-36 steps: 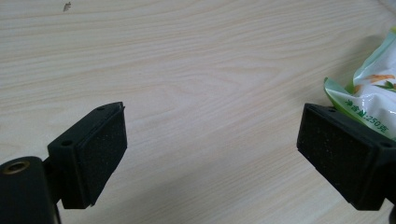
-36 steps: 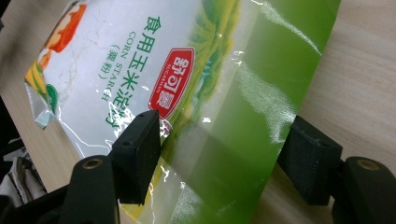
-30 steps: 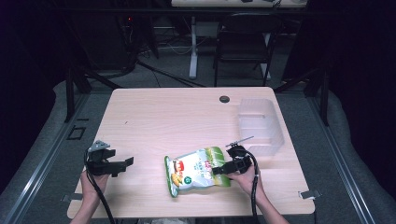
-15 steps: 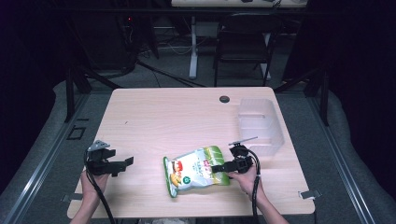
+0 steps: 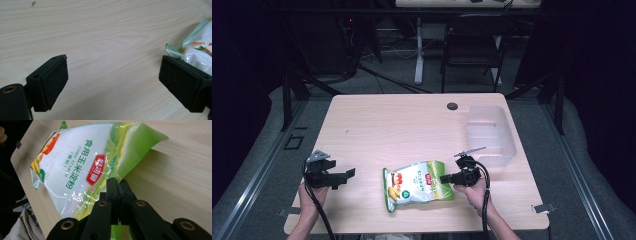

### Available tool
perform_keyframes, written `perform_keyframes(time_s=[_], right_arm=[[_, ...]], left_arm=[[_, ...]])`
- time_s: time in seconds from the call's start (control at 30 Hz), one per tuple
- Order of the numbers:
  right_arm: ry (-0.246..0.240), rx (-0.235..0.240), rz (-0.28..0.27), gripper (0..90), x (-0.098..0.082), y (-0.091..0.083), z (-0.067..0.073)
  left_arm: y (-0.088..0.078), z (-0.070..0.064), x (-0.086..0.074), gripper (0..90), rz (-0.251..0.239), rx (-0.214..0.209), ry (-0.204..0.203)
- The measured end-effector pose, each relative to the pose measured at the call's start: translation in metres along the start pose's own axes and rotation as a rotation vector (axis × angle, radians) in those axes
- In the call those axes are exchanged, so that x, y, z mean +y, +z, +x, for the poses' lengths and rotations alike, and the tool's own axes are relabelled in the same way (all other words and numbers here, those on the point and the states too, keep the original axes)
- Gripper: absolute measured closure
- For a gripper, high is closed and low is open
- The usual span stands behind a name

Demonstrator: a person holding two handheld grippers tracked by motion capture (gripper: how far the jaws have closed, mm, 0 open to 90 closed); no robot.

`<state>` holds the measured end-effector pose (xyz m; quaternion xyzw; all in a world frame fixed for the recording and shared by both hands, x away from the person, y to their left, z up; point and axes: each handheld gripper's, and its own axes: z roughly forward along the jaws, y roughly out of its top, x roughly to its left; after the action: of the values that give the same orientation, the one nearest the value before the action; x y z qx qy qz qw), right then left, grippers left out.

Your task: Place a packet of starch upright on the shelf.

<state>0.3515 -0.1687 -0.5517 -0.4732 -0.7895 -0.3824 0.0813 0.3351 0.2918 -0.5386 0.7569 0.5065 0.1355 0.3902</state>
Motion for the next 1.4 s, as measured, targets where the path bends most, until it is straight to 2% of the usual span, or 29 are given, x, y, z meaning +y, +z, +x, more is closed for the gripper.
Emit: perform_keyframes(time_s=[0.07, 0.13, 0.17, 0.2, 0.23, 0.4, 0.53, 0.73, 0.77, 0.97, 1.4], right_arm=[[-0.032, -0.008, -0.005, 90.0, 0.002, -0.003, 0.004], [-0.038, -0.01, -0.005, 90.0, 0.003, -0.004, 0.006], [-0.058, -0.017, -0.008, 90.0, 0.005, -0.006, 0.01], [-0.062, -0.015, -0.011, 90.0, 0.005, -0.008, 0.011], [-0.067, -0.008, -0.018, 90.0, 0.006, -0.009, 0.012], [-0.092, -0.004, -0.037, 90.0, 0.01, -0.016, 0.018], [-0.137, -0.022, -0.067, 90.0, 0.015, -0.03, 0.026], [-0.158, -0.04, -0.093, 90.0, 0.022, -0.044, 0.028], [-0.155, -0.044, -0.099, 90.0, 0.022, -0.046, 0.029], [-0.193, -0.063, -0.111, 90.0, 0.031, -0.06, 0.032], [-0.308, -0.105, -0.107, 90.0, 0.062, -0.082, 0.057]], left_arm=[[0.0, 0.0, 0.0, 8.9, 0.004, -0.001, 0.001], [-0.001, 0.0, 0.0, 8.9, 0.017, -0.004, 0.006], [0.0, -0.001, 0.0, 8.9, 0.004, 0.001, 0.005], [-0.001, 0.0, 0.0, 8.9, 0.015, -0.002, 0.007], [0.001, 0.0, 0.0, 8.9, 0.004, 0.002, 0.0], [0.001, 0.0, -0.001, 8.9, 0.007, 0.004, -0.003], [0.0, 0.0, -0.001, 8.9, 0.004, 0.011, -0.004], [0.001, 0.0, -0.001, 8.9, 0.019, 0.009, 0.0], [0.001, -0.002, -0.001, 8.9, 0.009, 0.01, 0.002], [0.003, 0.0, -0.001, 8.9, 0.01, 0.008, -0.008], [0.002, -0.001, 0.0, 8.9, 0.007, 0.008, 0.002]])
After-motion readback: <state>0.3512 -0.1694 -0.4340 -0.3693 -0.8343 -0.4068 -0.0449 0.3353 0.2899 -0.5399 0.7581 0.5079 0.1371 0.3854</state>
